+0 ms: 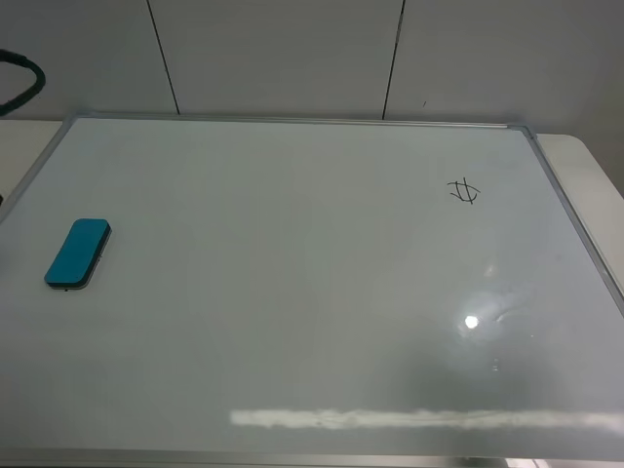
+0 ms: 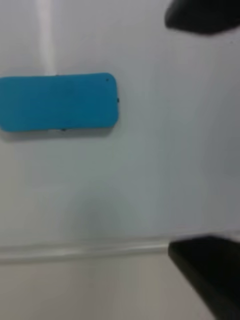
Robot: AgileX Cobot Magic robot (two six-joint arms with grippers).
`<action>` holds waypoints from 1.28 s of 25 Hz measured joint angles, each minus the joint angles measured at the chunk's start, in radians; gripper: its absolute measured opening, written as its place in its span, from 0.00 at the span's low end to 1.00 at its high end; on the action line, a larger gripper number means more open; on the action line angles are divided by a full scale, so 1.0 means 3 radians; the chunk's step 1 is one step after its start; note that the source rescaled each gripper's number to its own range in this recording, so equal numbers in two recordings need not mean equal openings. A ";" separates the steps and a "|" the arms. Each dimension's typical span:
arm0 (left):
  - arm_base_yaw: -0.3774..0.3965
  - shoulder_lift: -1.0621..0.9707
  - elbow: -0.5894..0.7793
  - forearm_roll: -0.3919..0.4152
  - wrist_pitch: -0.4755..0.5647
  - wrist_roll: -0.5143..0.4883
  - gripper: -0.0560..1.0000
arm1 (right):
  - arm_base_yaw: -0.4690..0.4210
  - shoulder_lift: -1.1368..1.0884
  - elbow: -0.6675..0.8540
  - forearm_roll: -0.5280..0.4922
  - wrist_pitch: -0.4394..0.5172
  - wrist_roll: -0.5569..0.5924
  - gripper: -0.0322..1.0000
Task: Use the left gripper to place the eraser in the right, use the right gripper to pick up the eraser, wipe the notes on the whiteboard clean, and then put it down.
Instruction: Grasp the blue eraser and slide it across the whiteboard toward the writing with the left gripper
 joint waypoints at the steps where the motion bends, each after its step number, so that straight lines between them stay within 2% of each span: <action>1: 0.0000 0.0093 0.0000 0.0000 -0.0080 0.0020 0.49 | 0.0000 0.0000 0.0000 0.0000 0.0000 0.0000 0.87; 3: 0.0000 0.0242 0.0000 0.0000 -0.0251 0.0066 0.23 | 0.0000 0.0000 0.0000 0.0000 0.0000 0.0000 0.87; 4: 0.0000 0.0316 0.0000 0.0000 -0.0350 0.0093 0.15 | 0.0000 0.0000 0.0000 0.0000 0.0000 0.0000 0.87; 7: 0.0000 0.0519 -0.0020 0.0000 -0.0569 0.0122 0.07 | 0.0000 0.0000 0.0000 0.0000 0.0000 0.0000 0.87; 16: 0.0000 0.1089 -0.0023 0.0047 -0.0938 0.0155 0.06 | 0.0000 0.0000 0.0000 0.0000 0.0000 0.0000 0.87; 20: 0.0000 0.1293 -0.0023 0.0149 -0.1040 0.0162 0.05 | 0.0000 0.0000 0.0000 0.0000 0.0000 0.0000 0.87; 32: 0.0000 0.1716 -0.0024 0.0223 -0.1256 0.0162 0.05 | 0.0000 0.0000 0.0000 0.0000 0.0000 0.0000 0.87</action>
